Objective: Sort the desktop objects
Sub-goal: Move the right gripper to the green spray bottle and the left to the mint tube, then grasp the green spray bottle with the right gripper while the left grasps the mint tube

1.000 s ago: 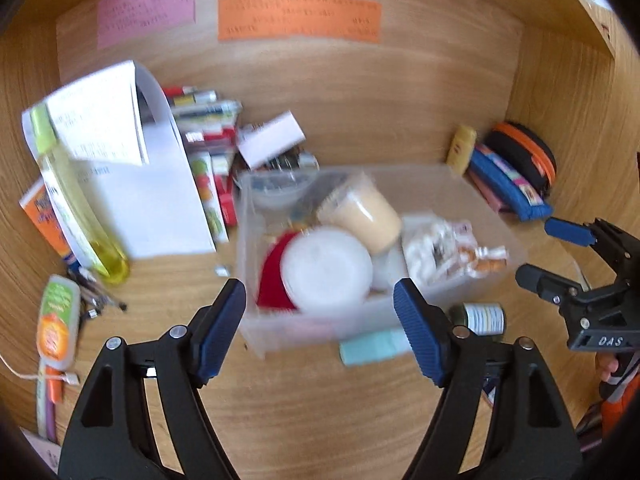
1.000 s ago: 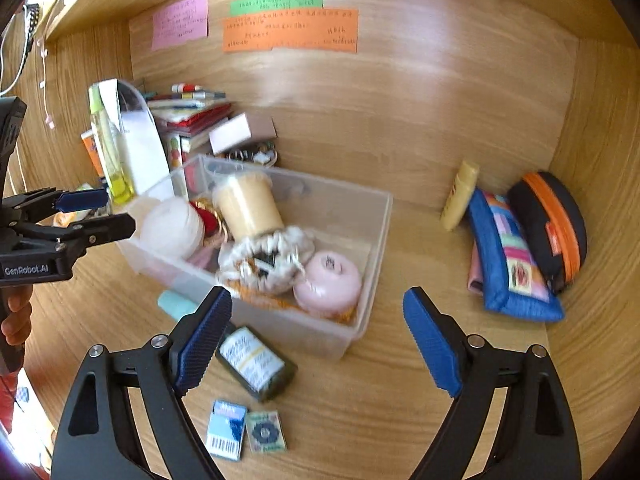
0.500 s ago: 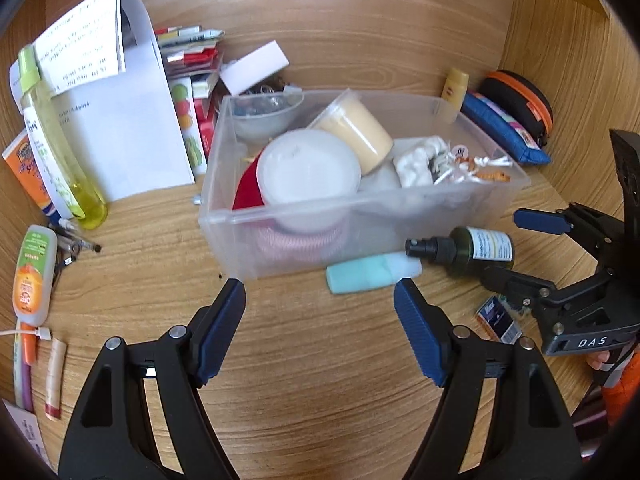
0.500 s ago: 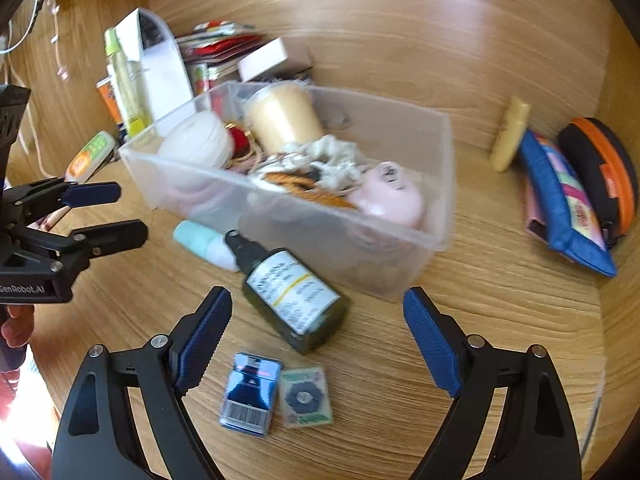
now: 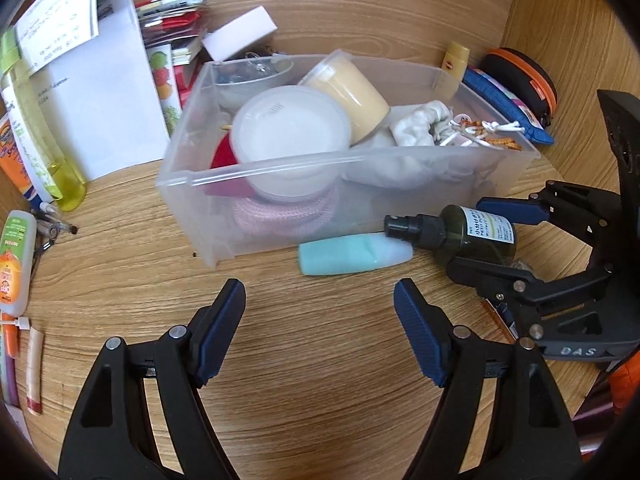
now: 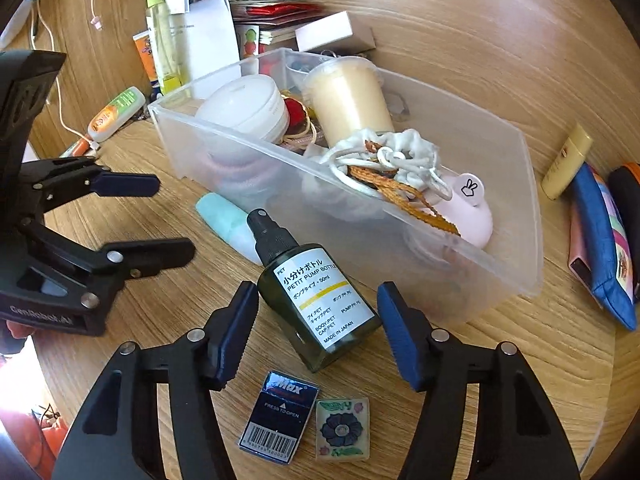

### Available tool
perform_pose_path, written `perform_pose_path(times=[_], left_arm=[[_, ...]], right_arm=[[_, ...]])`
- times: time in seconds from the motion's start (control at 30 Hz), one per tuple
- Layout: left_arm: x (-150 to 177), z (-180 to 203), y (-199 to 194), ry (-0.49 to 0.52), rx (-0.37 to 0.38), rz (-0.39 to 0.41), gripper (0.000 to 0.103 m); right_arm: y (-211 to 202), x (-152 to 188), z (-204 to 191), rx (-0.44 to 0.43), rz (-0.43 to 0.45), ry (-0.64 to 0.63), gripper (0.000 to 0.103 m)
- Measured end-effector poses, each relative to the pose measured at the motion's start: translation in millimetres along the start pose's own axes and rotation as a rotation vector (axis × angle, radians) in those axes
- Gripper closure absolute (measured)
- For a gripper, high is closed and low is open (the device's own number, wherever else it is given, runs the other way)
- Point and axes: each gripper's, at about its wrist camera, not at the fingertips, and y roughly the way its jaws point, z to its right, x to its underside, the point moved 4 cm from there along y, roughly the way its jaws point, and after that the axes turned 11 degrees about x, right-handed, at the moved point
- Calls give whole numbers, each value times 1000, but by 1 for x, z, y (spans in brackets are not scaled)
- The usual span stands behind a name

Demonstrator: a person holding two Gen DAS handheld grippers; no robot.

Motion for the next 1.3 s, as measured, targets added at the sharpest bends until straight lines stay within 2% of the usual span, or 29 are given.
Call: perform_pose_path(times=[0.27, 0.43, 0.73, 0.9, 1.0, 1.17, 1.3], left_arm=[[-6, 10, 19, 1, 7, -43, 27], [-9, 17, 32, 0, -11, -70, 27], [-16, 25, 43, -24, -86, -51, 26], [-17, 28, 45, -26, -96, -35, 30], [-17, 25, 44, -29, -94, -31, 30], [-8, 22, 32, -34, -92, -19, 30], [-4, 24, 15, -25, -98, 21, 30]], right_arm=[[-22, 14, 20, -21, 53, 77, 55], [-29, 24, 34, -18, 64, 93, 56], [-20, 23, 33, -55, 31, 60, 54], [-6, 21, 24, -79, -5, 23, 54], [0, 22, 21, -95, -19, 20, 58], [-18, 19, 22, -104, 56, 32, 64], [-32, 17, 25, -107, 98, 45, 64]])
